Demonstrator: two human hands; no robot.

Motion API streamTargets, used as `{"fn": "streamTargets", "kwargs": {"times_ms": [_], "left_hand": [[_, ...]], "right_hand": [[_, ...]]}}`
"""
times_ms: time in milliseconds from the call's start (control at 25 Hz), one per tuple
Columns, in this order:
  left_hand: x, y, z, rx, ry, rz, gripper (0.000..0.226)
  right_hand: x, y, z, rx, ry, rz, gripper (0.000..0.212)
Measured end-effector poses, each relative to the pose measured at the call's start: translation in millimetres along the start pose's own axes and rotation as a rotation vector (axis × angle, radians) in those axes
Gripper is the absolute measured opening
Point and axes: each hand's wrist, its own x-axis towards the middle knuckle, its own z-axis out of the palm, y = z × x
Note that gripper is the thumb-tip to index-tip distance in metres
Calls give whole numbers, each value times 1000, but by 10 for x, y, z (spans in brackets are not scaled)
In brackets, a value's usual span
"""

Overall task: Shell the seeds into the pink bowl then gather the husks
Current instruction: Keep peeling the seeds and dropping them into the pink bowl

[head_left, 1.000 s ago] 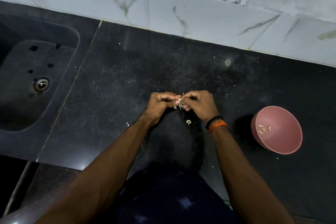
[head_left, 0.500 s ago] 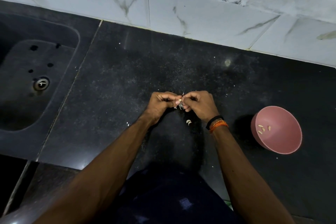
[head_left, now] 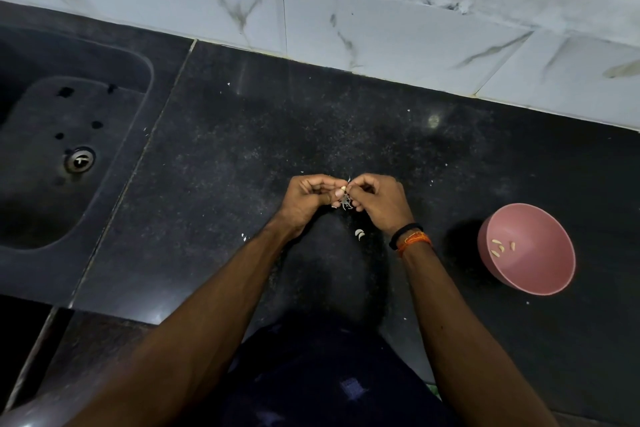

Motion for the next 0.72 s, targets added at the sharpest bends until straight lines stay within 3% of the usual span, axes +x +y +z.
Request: {"fn": "streamTargets", "kwargs": {"times_ms": [360,600,720], "left_hand": [[-19,36,7,-118,25,-33,18],[-16,62,-4,-143,19,-53,20],[-9,50,-7,-127,28,-46,21]], "right_hand": [[1,46,-26,-91,89,36,10],[8,6,-43,-183,142,-52,6],[21,-29,-27,-188,113,-102,17]]}}
